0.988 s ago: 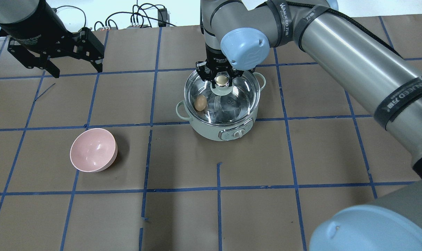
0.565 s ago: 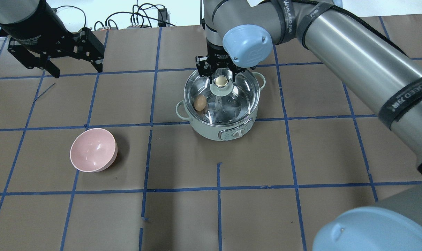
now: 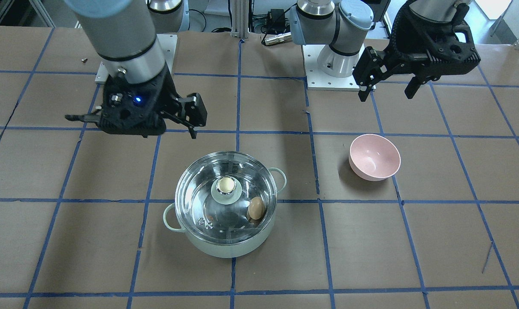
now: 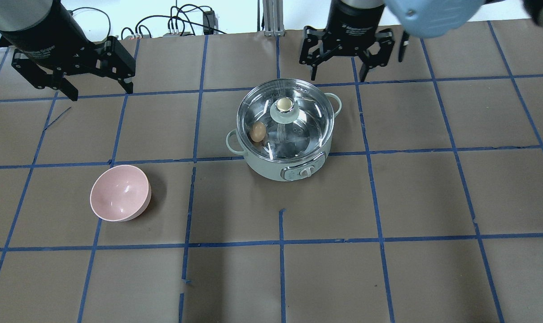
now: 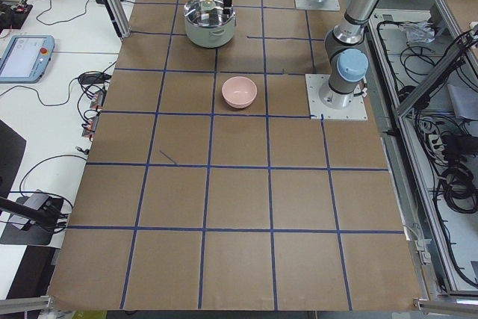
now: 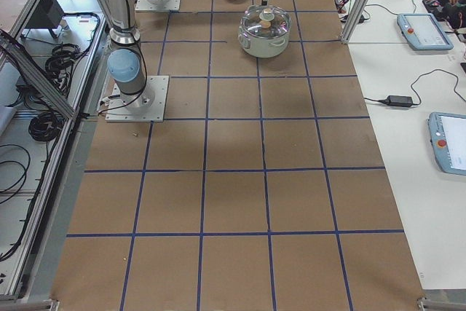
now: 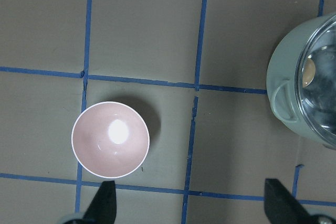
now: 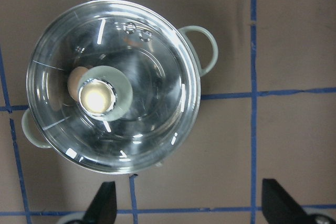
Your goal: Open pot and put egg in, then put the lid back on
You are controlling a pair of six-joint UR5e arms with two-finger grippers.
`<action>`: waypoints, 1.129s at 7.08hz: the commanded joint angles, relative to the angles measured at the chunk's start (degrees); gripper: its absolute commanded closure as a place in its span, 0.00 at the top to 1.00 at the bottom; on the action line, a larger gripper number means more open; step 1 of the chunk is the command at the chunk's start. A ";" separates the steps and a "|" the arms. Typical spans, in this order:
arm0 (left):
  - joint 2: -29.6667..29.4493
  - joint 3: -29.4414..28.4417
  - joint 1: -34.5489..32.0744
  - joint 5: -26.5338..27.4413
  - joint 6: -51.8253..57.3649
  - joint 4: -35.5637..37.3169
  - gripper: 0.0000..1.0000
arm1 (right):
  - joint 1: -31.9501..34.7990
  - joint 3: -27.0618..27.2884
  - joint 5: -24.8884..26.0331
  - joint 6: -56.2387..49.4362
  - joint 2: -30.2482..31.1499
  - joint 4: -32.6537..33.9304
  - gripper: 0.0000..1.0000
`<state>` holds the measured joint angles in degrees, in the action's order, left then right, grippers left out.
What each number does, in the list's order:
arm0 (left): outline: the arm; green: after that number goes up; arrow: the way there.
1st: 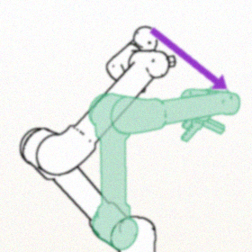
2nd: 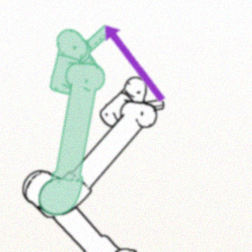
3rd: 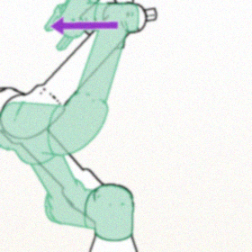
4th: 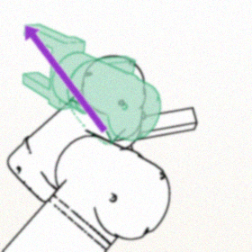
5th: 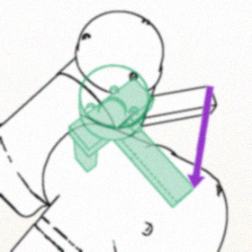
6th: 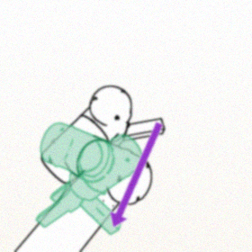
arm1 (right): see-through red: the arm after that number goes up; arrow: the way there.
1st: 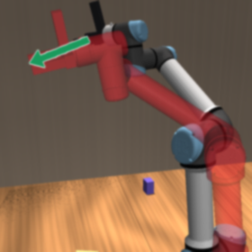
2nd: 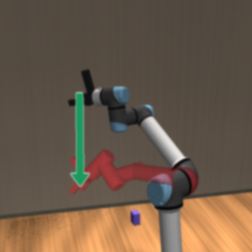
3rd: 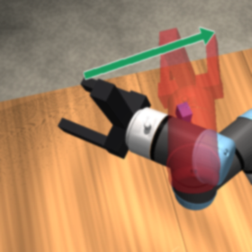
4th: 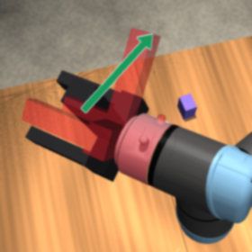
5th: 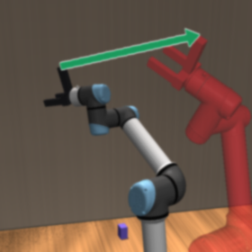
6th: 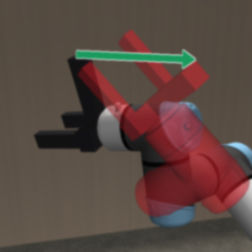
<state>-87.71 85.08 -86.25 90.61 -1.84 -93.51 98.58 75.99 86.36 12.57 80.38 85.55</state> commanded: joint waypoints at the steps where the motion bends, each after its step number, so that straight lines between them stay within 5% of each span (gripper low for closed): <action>1: -0.27 0.09 -0.15 -0.08 -0.52 0.00 1.00 | -4.17 3.61 0.92 -1.40 6.09 -5.91 1.00; 6: -0.27 0.27 -0.33 -0.52 -1.41 0.00 1.00 | -5.07 7.16 0.31 -2.99 8.47 -2.69 1.00; 8: -0.27 0.27 -0.33 -0.52 -1.41 0.00 1.00 | -5.07 8.03 0.56 -2.99 8.47 4.44 1.00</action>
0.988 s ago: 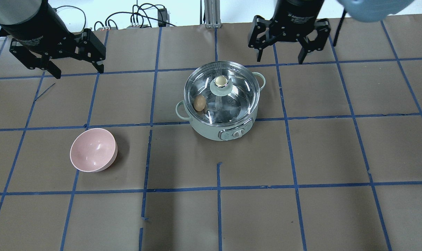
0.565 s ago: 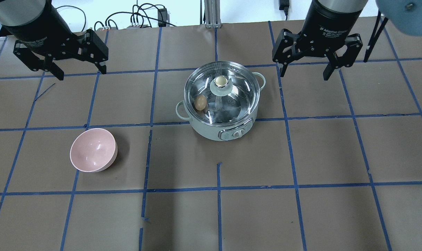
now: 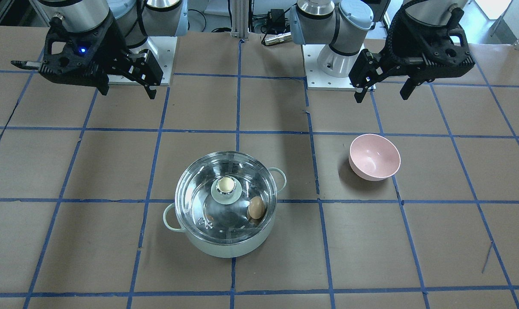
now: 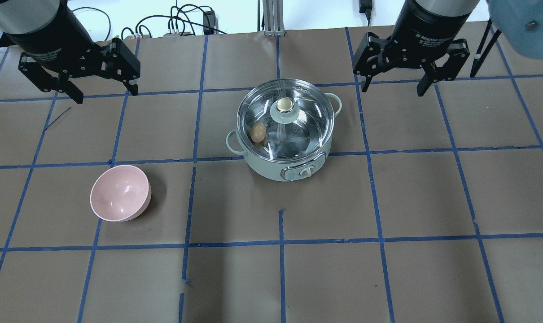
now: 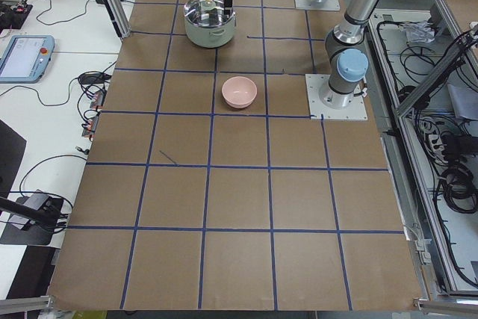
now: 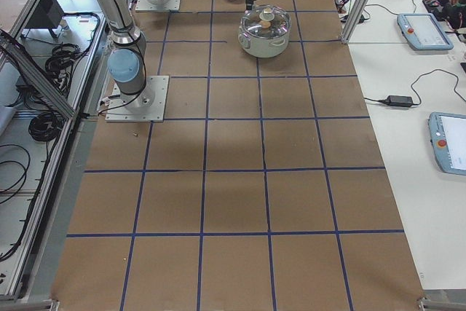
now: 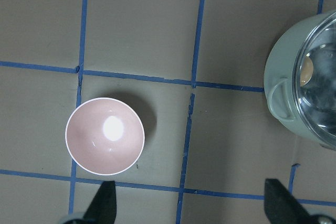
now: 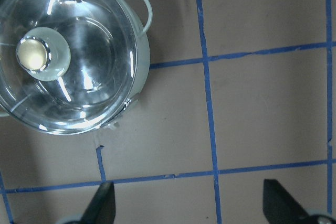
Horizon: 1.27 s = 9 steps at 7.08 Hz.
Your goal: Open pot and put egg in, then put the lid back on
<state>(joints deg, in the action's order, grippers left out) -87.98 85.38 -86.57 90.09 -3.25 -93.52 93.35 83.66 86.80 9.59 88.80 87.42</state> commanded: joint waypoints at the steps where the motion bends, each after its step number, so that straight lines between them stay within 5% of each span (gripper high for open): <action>1: 0.00 -0.04 0.00 0.00 0.00 0.01 1.00 | 0.00 0.63 -0.22 -0.19 0.23 2.49 1.00; 9: 0.00 0.05 -0.09 0.26 0.00 -0.08 1.00 | -0.27 1.07 0.13 -3.35 0.23 2.14 1.00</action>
